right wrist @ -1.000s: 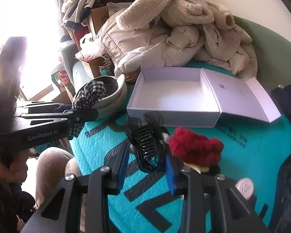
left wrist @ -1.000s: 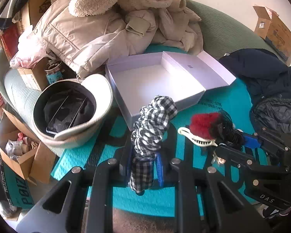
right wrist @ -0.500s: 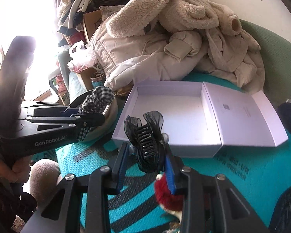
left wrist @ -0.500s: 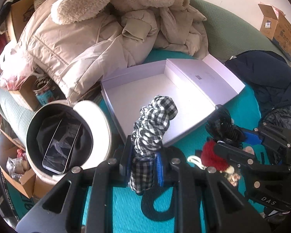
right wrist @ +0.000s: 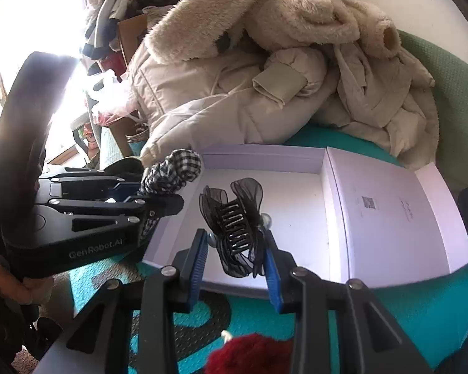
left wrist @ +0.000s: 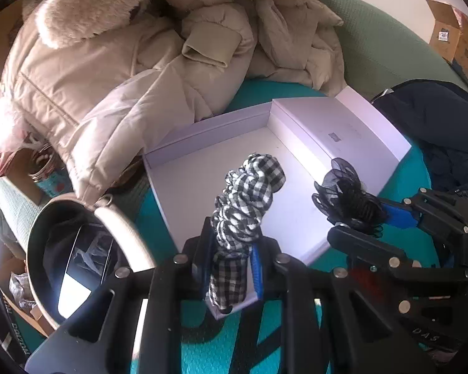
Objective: Organize objects
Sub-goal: 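Lift and carry the gingham scrunchie and black claw clip into the white box, then open both tools to release the scrunchie and claw clip inside the box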
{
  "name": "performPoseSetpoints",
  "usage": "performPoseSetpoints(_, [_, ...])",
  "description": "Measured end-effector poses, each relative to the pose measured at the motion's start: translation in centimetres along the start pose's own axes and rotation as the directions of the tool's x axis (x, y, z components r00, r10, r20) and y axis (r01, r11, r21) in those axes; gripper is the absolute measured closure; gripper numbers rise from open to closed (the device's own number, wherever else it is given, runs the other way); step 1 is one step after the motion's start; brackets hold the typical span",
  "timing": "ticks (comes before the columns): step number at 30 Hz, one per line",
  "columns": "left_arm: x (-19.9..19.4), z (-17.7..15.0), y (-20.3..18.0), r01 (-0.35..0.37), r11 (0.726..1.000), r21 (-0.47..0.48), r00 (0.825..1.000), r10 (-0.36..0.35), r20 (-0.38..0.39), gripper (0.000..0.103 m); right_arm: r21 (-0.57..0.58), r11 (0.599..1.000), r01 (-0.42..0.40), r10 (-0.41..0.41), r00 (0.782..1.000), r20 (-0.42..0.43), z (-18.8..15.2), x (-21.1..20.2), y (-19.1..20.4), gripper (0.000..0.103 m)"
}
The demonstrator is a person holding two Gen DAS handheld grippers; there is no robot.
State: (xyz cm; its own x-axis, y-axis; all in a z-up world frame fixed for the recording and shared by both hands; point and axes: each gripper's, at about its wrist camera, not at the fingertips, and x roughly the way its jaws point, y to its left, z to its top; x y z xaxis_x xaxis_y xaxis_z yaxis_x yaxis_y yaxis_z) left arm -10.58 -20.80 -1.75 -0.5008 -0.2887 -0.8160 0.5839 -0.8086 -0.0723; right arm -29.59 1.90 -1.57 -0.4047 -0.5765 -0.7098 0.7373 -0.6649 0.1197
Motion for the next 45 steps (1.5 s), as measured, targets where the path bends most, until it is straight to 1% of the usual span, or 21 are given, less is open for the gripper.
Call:
performPoseSetpoints(9, [4.2, 3.2, -0.2, -0.008, 1.0, -0.004, 1.0, 0.008, -0.012, 0.084, 0.004, 1.0, 0.017, -0.017, 1.0, -0.023, 1.7, 3.0, -2.8, 0.069])
performPoseSetpoints(14, [6.3, 4.9, -0.4, -0.017, 1.0, 0.006, 0.999, 0.018, -0.028, 0.084, -0.001, 0.999, 0.045, -0.045, 0.998, -0.038, 2.8, 4.7, -4.3, 0.069])
performPoseSetpoints(15, [6.8, 5.2, -0.5, -0.028, 1.0, 0.005, 0.999, 0.029, -0.031, 0.084, -0.004, 0.998, 0.055, -0.055, 0.997, -0.044, 3.0, 5.2, -4.6, 0.069])
performPoseSetpoints(16, [7.3, 5.6, -0.5, -0.06, 0.998, 0.006, 0.998, 0.06, -0.032, 0.084, -0.006, 0.998, 0.061, -0.061, 0.997, -0.048, 3.2, 5.6, -4.9, 0.069])
performPoseSetpoints(17, [7.5, 5.9, -0.6, -0.068, 0.998, 0.005, 0.997, 0.069, -0.029, 0.084, -0.006, 0.998, 0.064, -0.065, 0.997, -0.05, 3.3, 5.9, -5.1, 0.069])
performPoseSetpoints(19, [8.0, 6.4, -0.6, -0.067, 0.998, -0.002, 0.997, 0.067, -0.034, 0.084, -0.001, 0.997, 0.071, -0.071, 0.996, -0.053, 3.7, 6.8, -5.8, 0.069])
performPoseSetpoints(22, [8.9, 7.1, -0.8, -0.091, 0.996, -0.005, 0.995, 0.091, -0.043, 0.084, 0.006, 0.997, 0.083, -0.083, 0.995, -0.054, 4.1, 7.7, -6.3, 0.069])
performPoseSetpoints(25, [10.0, 7.8, -0.9, -0.098, 0.995, -0.003, 0.993, 0.098, -0.061, 0.084, 0.01, 0.996, 0.087, -0.086, 0.994, -0.062, 4.5, 8.6, -6.9, 0.069])
performPoseSetpoints(28, [10.9, 8.2, -1.0, -0.11, 0.994, 0.004, 0.991, 0.11, -0.071, 0.084, 0.001, 0.996, 0.093, -0.092, 0.993, -0.073, 4.9, 9.3, -7.2, 0.069])
performPoseSetpoints(33, [12.7, 8.6, -0.5, -0.096, 0.995, 0.01, 0.989, 0.096, -0.11, 0.084, -0.001, 0.994, 0.106, -0.106, 0.989, -0.107, 5.2, 10.7, -7.9, 0.069])
performPoseSetpoints(38, [14.5, 8.9, 0.0, -0.085, 0.996, -0.016, 0.986, 0.081, -0.144, 0.084, -0.002, 0.992, 0.126, -0.125, 0.983, -0.131, 5.5, 11.9, -8.4, 0.069])
performPoseSetpoints(41, [15.0, 8.8, -0.3, -0.096, 0.995, -0.002, 0.984, 0.094, -0.148, 0.084, -0.002, 0.992, 0.123, -0.122, 0.982, -0.147, 5.6, 12.4, -8.5, 0.068])
performPoseSetpoints(45, [15.3, 8.5, -0.5, -0.104, 0.995, -0.006, 0.983, 0.102, -0.151, 0.083, 0.014, 0.991, 0.134, -0.13, 0.977, -0.168, 5.4, 12.6, -8.7, 0.068])
